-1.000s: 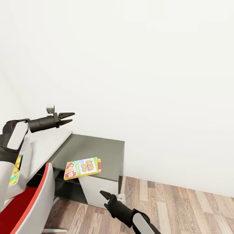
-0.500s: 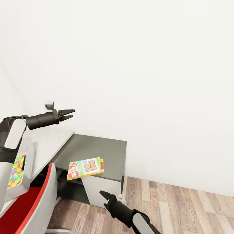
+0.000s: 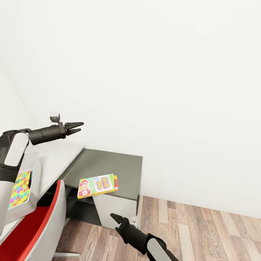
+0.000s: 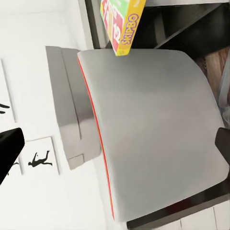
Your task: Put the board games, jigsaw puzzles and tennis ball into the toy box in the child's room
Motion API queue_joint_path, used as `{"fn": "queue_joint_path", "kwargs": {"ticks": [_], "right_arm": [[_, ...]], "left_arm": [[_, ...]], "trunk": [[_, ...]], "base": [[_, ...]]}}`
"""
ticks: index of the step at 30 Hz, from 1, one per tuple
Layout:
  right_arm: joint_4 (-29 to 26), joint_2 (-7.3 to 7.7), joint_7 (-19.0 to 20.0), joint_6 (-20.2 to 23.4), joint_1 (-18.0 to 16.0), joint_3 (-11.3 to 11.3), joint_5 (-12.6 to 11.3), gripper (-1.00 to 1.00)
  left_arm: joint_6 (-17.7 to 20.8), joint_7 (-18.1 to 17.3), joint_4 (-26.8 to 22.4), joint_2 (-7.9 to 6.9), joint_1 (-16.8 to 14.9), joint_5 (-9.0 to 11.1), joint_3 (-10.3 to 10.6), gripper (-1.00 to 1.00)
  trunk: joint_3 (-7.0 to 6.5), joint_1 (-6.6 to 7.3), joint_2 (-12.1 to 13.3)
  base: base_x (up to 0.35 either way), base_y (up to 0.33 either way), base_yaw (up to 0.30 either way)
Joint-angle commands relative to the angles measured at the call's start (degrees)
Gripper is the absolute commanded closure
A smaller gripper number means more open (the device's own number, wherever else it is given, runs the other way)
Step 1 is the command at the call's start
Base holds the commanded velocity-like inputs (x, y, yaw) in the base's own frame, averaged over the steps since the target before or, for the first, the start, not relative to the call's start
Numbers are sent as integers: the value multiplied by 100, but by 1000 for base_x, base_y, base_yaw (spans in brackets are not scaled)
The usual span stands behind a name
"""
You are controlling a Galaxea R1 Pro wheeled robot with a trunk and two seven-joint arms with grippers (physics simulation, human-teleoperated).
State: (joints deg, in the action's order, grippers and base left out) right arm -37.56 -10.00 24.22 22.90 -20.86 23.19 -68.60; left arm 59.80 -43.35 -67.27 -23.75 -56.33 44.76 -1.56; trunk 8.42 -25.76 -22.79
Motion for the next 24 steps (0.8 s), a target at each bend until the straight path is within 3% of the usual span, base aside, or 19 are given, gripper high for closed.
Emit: {"fn": "queue_joint_path", "kwargs": {"ticks": [1, 5, 12, 24], "right_arm": [[3, 0, 4, -21, -6, 20, -41, -100], [3, 0, 4, -302, -6, 165, -47, -100], [3, 0, 0, -433, -6, 389, -63, -100], [3, 0, 4, -482, -6, 438, -66, -100]], "left_arm": [[20, -33, -4, -4, -4, -20, -8, -100], [20, -33, -18, -12, 4, -16, -17, -100], [20, -31, -30, -15, 6, -24, -13, -100], [20, -33, -42, -15, 8, -35, -5, -100]], "trunk": [[12, -2, -13], [12, -2, -13], [12, -2, -13], [12, -2, -13]], "base": [[-133, 112, 94], [-138, 126, 143], [-211, 153, 182], [-99, 60, 115]]}}
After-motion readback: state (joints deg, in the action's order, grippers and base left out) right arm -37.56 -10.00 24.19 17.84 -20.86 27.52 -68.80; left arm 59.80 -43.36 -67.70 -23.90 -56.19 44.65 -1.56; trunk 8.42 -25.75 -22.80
